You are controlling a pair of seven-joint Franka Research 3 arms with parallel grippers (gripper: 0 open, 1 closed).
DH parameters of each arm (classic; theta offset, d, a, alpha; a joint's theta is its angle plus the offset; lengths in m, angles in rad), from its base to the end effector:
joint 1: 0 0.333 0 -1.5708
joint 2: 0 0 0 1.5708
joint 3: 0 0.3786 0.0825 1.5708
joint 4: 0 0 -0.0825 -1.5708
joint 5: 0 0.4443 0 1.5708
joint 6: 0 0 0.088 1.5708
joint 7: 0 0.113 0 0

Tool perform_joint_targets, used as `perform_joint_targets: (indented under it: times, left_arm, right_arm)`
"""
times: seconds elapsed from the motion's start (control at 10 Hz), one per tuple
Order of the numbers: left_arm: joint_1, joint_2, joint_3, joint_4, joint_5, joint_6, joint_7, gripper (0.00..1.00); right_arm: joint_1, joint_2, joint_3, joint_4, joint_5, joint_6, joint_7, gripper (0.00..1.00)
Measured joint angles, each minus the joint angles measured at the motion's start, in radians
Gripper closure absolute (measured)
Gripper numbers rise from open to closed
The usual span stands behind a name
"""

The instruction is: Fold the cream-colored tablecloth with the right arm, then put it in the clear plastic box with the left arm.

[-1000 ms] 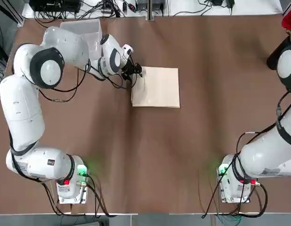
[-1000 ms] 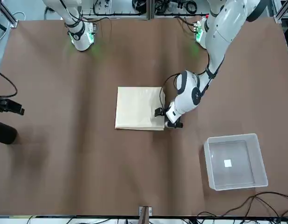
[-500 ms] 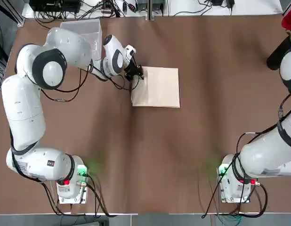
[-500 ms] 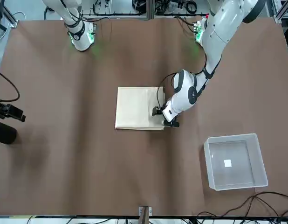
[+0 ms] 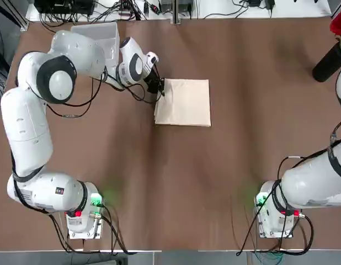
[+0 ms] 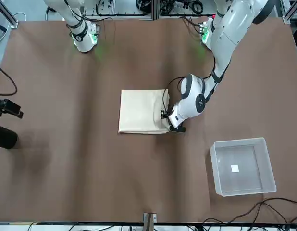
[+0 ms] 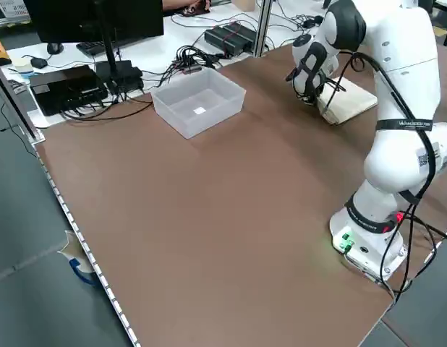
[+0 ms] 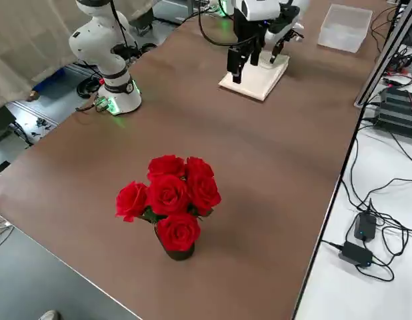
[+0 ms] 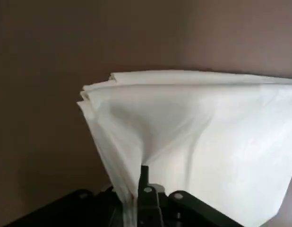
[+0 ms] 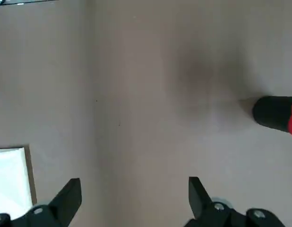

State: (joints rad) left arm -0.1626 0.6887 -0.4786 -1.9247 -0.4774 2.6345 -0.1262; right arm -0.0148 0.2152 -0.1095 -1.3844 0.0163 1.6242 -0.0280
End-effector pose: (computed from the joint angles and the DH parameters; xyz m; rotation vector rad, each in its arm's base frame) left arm 0.5768 -0.3970 0.1630 2.6209 0.0158 -0.2165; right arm 0.6942 -0.0759 0.6449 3.1289 -0.1474 0.0396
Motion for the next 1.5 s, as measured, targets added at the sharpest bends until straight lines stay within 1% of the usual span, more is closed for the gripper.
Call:
perform_joint_targets:
  times: [0.3, 0.5, 0.6, 0.8, 0.9, 1.0, 1.2, 1.3, 1.5]
  left_arm:
    - [0.024, -0.039, 0.007, 0.004, 0.007, -0.077, 0.000, 0.92]
    - [0.058, -0.089, 0.014, 0.008, 0.015, -0.169, -0.011, 0.93]
    - [0.065, -0.121, 0.020, 0.008, 0.049, -0.195, -0.051, 0.93]
    - [0.064, -0.175, 0.023, 0.009, 0.222, -0.217, -0.204, 0.93]
    - [0.061, -0.193, 0.023, 0.011, 0.294, -0.247, -0.263, 0.93]
    - [0.061, -0.205, 0.023, 0.023, 0.331, -0.302, -0.291, 0.93]
    - [0.072, -0.225, 0.028, 0.081, 0.343, -0.466, -0.300, 0.93]
    - [0.085, -0.237, 0.029, 0.107, 0.345, -0.529, -0.300, 0.93]
    - [0.092, -0.256, 0.030, 0.137, 0.345, -0.599, -0.310, 0.93]
  right_arm:
    - [0.032, -0.001, -0.001, -0.006, 0.000, 0.008, 0.000, 0.00]
    - [0.050, -0.003, -0.002, -0.016, -0.001, 0.033, 0.000, 0.00]
    - [0.054, -0.011, -0.003, -0.031, -0.001, 0.057, 0.000, 0.00]
    - [0.065, -0.036, -0.004, -0.085, -0.001, 0.111, -0.001, 0.00]
    - [0.068, -0.044, -0.004, -0.100, -0.001, 0.121, -0.001, 0.00]
    - [0.068, -0.048, -0.004, -0.107, -0.001, 0.125, -0.001, 0.00]
    - [0.069, -0.050, -0.006, -0.108, -0.001, 0.126, -0.001, 0.00]
    - [0.069, -0.050, -0.007, -0.108, -0.001, 0.127, -0.001, 0.00]
    - [0.069, -0.050, -0.007, -0.109, -0.001, 0.127, -0.001, 0.00]
